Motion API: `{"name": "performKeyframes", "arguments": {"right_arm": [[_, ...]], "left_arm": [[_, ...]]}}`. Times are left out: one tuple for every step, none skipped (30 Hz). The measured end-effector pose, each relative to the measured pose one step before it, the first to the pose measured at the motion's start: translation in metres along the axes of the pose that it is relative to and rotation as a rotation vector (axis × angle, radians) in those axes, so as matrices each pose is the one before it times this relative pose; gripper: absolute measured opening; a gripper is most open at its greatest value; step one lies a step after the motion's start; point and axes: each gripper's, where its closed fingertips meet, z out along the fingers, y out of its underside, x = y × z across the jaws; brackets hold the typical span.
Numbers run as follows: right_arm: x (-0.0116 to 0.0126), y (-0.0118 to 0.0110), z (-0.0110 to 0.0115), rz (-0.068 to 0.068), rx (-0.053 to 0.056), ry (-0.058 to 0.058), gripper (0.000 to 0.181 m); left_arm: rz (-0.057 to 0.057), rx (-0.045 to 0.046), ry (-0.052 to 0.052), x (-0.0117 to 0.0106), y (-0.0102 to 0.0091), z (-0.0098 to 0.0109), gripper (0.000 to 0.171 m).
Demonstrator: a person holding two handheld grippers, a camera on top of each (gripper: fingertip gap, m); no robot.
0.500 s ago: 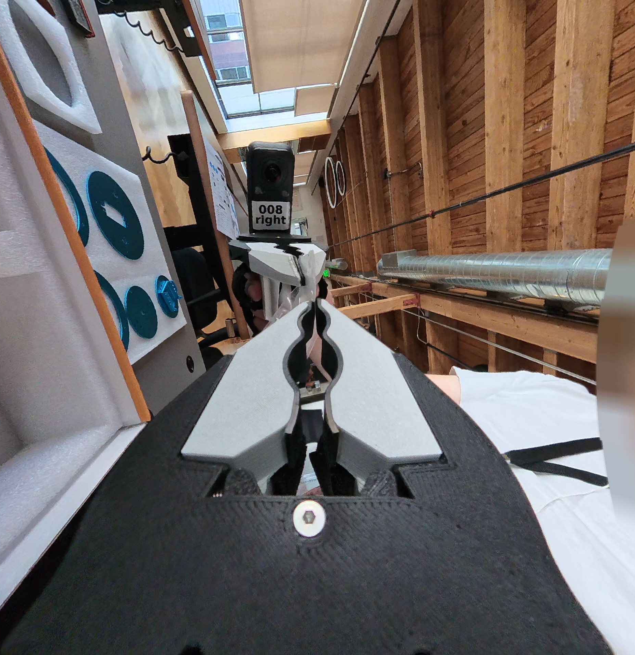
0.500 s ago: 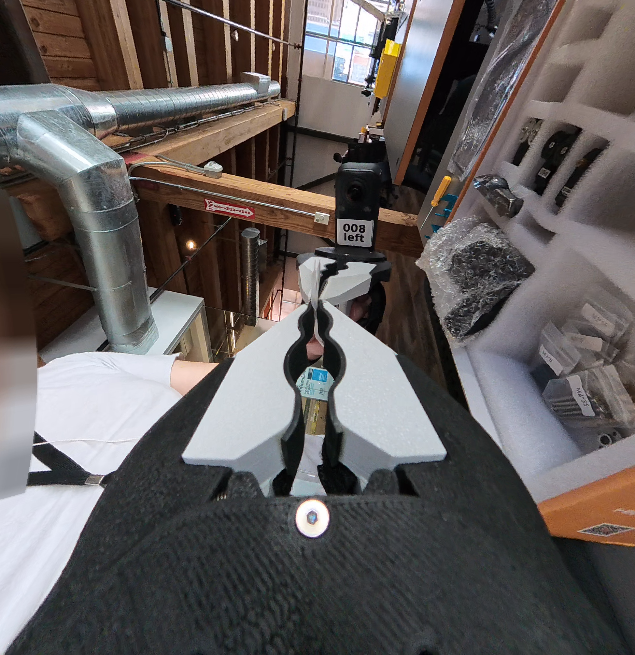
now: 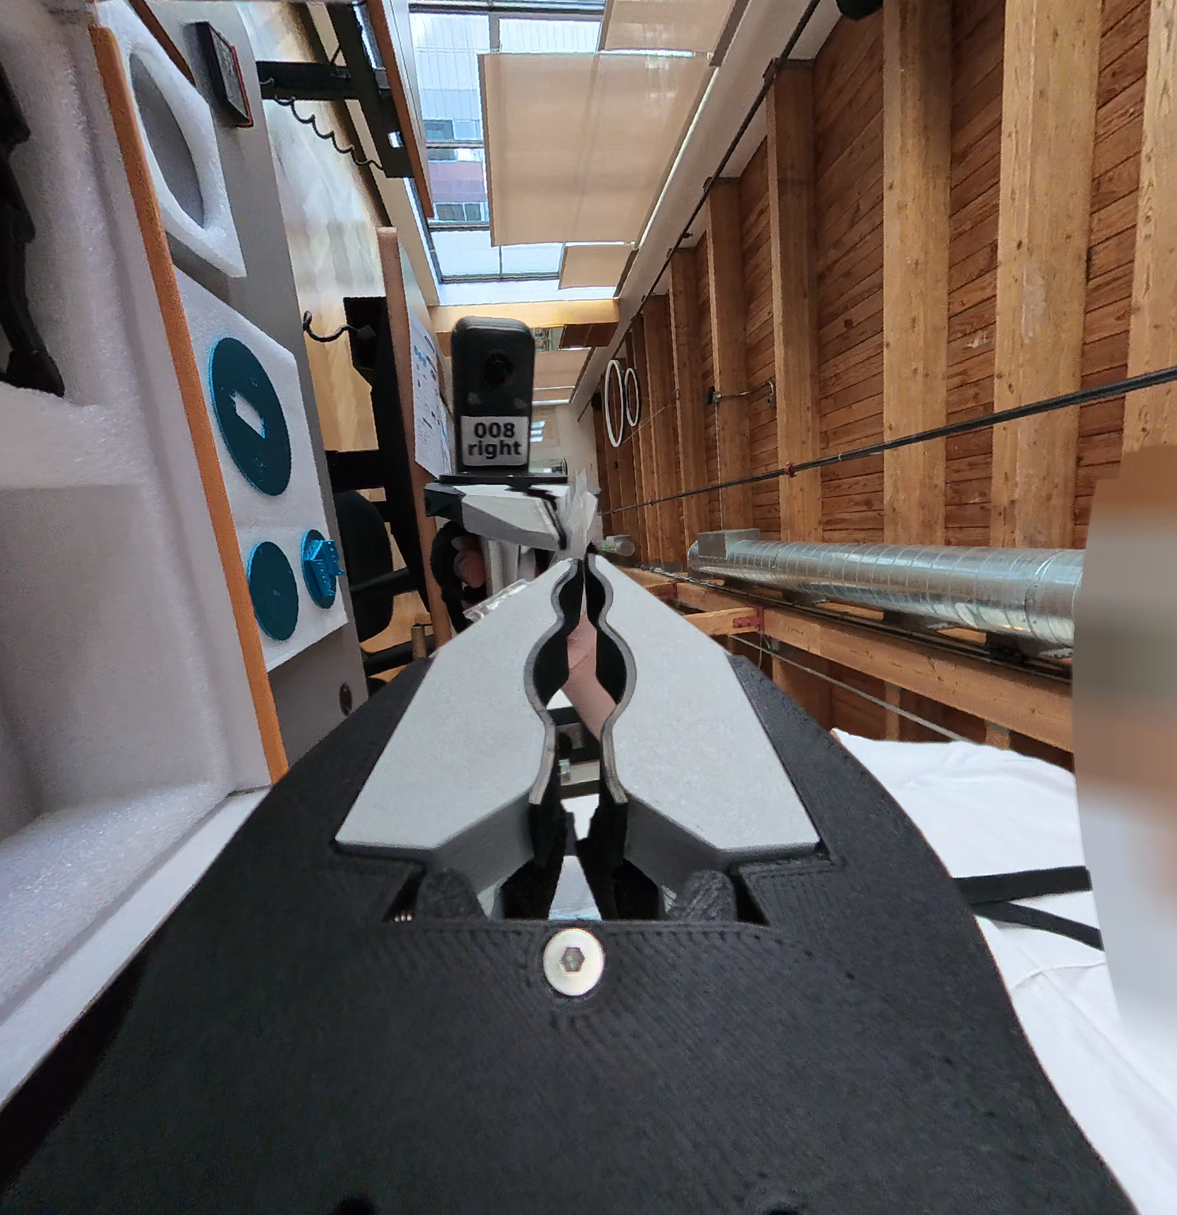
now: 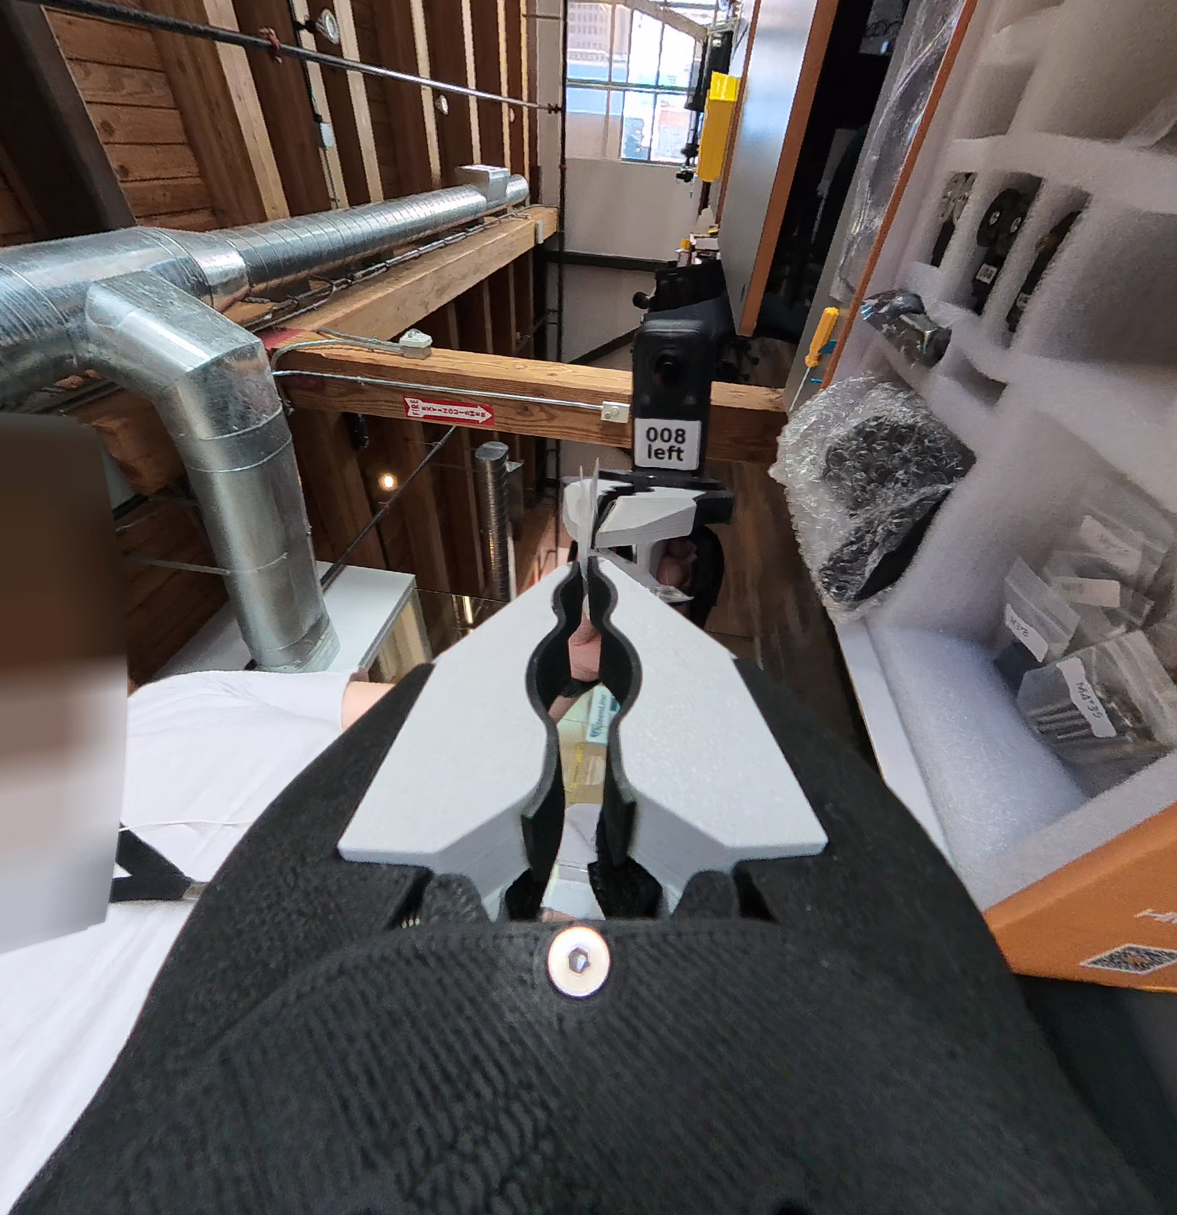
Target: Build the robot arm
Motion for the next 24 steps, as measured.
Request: {"name": "performKeyframes", "arguments": {"right_arm": [[0.00057,0.00073,0.00027,0.0164,-0.004,-0.0186,0.0],[-0.00033,0.00144,0.00049,0.0201,-0.009,-0.0284,0.0],[-0.00211,0.00194,0.00065,0.0271,-0.0137,-0.044,0.0],[-0.00265,0.00232,0.0006,0.0348,-0.017,-0.0535,0.0],[-0.00122,0.00147,-0.00003,0.0364,-0.0141,-0.0451,0.0],[-0.00037,-0.00031,-0.00038,0.0297,-0.0042,-0.0361,0.0],[-0.00132,0.00075,0.00048,0.0295,-0.0122,-0.0359,0.0],[-0.00212,0.00107,0.00124,0.0199,-0.0178,-0.0302,0.0],[-0.00203,0.00007,0.00181,-0.0032,-0.013,-0.0169,0.0],[-0.00246,0.00036,0.00222,-0.0116,-0.0153,-0.0123,0.0],[-0.00244,0.0,0.00226,-0.0132,-0.0138,-0.0075,0.0],[-0.00279,-0.00068,0.00212,-0.0147,-0.0083,-0.0076,0.0],[-0.00316,-0.0005,0.00185,-0.0105,-0.0078,-0.0106,0.0],[-0.00289,0.00006,0.00172,-0.0062,-0.0097,-0.0109,0.0],[-0.00178,0.00138,0.00171,-0.0061,-0.0166,-0.0044,0.0],[0.00046,0.00144,0.00116,-0.0086,-0.0176,0.0105,0.0],[0.00081,0.00024,0.00066,-0.007,-0.0088,0.0101,0.0],[0.00028,-0.00045,0.00034,0.0004,-0.0034,0.0039,0.0],[0.00079,-0.00107,-0.00003,0.0046,0.0026,0.0045,0.0],[0.00059,-0.00067,0.00008,0.0038,0.0015,0.0013,0.0],[0.00123,0.00012,0.00027,0.0043,-0.003,0.0043,0.0],[0.00197,0.00002,0.0001,0.0044,-0.0012,0.0083,0.0],[0.00204,-0.0004,-0.0001,0.0031,0.0017,0.0089,0.0],[0.00161,-0.00022,0.00003,0.0019,0.0011,0.0071,0.0]], "left_arm": [[-0.0166,0.00696,0.0073,-0.0005,0.00031,-0.00081,0.0],[-0.0146,0.00933,0.0101,0.00039,0.00014,-0.00085,0.0],[-0.011,0.00946,0.0103,0.00084,0.00008,-0.00074,0.0],[-0.0118,0.00475,0.0114,0.00139,0.00066,-0.00025,0.0],[-0.0147,-0.00071,0.014,0.00194,0.00122,0.00037,0.0],[-0.0181,-0.00312,0.017,0.00271,0.00148,0.00099,0.0],[-0.0206,-0.00332,0.0207,0.00349,0.00117,0.0013,0.0],[-0.0175,-0.00427,0.0228,0.0044,0.00114,0.00142,0.0],[-0.0095,-0.00582,0.0219,0.00486,0.00114,0.00158,0.0],[-0.0029,-0.00593,0.0167,0.00471,0.00096,0.00129,0.0],[0.0029,-0.00347,0.0093,0.00392,0.00032,0.00054,0.0],[0.0072,-0.00064,0.0045,0.00339,-0.00016,-0.00015,0.0],[0.0056,-0.00082,0.0026,0.00281,-0.00023,-0.00074,0.0],[0.0019,-0.00162,0.0039,0.00269,-0.00009,-0.00102,0.0],[-0.0005,-0.00293,0.0086,0.00295,0.00032,-0.00107,0.0],[-0.0022,-0.00578,0.0095,0.00252,0.00084,-0.0009,0.0],[-0.0026,-0.00774,0.0029,0.00098,0.00135,-0.00103,0.0],[0.0005,-0.0046,-0.0068,-0.00088,0.00074,-0.00144,0.0],[0.0061,0.00384,-0.0119,-0.0019,-0.00043,-0.00194,0.0],[0.0052,0.0073,-0.0102,-0.00193,-0.00091,-0.00204,0.0],[-0.0019,0.00424,-0.0039,-0.00164,-0.00041,-0.00168,0.0],[-0.0054,0.00295,0.0,-0.00131,-0.00012,-0.00141,0.0],[-0.0033,0.00446,-0.0014,-0.0014,-0.00048,-0.00139,0.0],[-0.0014,0.0064,-0.0085,-0.00232,-0.00084,-0.00183,0.0]]}}
